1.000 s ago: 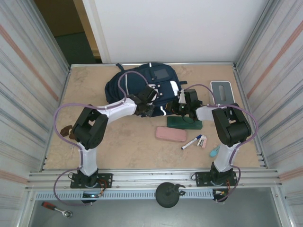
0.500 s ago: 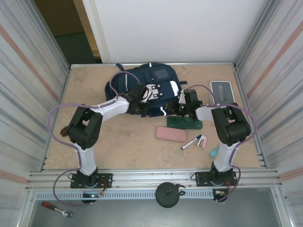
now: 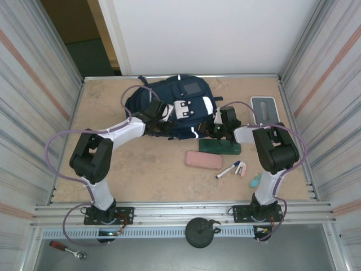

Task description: Pack the student bag

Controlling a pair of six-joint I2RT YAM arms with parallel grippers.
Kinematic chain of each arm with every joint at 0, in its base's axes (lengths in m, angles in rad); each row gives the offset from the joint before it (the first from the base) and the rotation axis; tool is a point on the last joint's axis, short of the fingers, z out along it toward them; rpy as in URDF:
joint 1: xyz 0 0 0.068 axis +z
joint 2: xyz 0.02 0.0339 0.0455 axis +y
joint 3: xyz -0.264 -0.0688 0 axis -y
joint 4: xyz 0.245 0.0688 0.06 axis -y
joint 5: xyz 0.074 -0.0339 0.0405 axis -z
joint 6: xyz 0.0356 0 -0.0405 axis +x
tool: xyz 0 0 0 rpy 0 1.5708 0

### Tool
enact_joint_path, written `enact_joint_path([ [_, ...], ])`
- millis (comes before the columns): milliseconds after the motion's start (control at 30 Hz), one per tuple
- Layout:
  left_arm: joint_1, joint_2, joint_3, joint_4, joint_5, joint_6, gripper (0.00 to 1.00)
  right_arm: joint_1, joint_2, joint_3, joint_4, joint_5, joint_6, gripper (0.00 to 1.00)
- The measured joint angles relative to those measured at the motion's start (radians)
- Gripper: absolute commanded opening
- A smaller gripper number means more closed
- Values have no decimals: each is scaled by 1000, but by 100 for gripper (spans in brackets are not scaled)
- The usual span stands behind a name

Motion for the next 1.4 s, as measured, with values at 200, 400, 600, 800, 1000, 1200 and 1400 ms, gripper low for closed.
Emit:
enact_joint_path([
  [200,2,-36,-16,-45,-109,23,0,-43,-2,4,-27,-8,-3,33],
  [400,16,-98,-75,-23,-87,9,0,-92,-56,4,-73,-32,-7,49],
  [600,26,-114,-78,21,-24,-50,0,-106,-130,4,-138,-19,-3,65],
  [800,26,-114,-85,43,11,-80,0,-106,-134,3,-177,42,8,71],
  [1000,26,-115,-87,41,13,-70,0,-85,-12,60,-158,23,25,44],
  [1200,26,-126,-87,-8,-74,0,0,-98,8,103,-180,25,-3,8],
  [1400,28,-143,-87,-69,-176,69,0,-147,8,169,-244,26,-53,5],
])
